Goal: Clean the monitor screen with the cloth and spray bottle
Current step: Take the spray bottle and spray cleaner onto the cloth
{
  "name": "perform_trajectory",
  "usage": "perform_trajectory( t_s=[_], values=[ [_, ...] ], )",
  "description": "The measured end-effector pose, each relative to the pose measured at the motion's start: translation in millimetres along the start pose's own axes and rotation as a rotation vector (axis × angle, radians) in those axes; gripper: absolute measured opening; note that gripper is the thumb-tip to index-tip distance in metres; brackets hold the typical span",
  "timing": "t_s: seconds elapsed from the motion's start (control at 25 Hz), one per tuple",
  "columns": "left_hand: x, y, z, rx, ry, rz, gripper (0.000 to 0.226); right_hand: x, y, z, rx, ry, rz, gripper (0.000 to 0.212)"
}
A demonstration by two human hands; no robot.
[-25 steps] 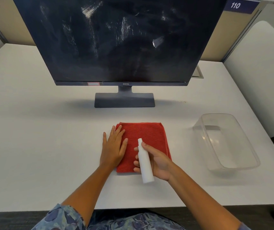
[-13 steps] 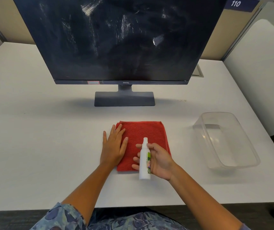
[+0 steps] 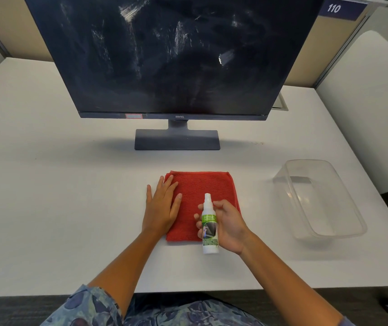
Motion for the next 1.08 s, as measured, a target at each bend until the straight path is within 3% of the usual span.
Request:
perform_trajectory(
  t_s=[0.4, 0.72, 1.08],
  values=[
    [-1.1, 1.8, 0.6, -0.006, -0.01, -0.012, 0.061, -0.9, 0.3, 1.6, 0.051, -0.054, 0.013, 0.025],
    [-0.8, 1.0, -0.2, -0.002, -0.005, -0.013, 0.06, -8.8, 7.6, 14.3, 0.168, 0.113, -0.148, 0.066],
    [-0.4, -0.5, -0.7, 0.014, -0.009, -0.024, 0.06, -7.5, 13.8, 32.7, 0.248, 0.226, -0.147, 0.057]
  ],
)
Point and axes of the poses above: each hand's wrist, its own z-axis towards the middle knuckle, its own y-axis out of the palm, x = y × z, the point moved 4 cm from there along z, towards the middle knuckle, and after that the axes turned 5 degrees about y, right-handed, at the moved point
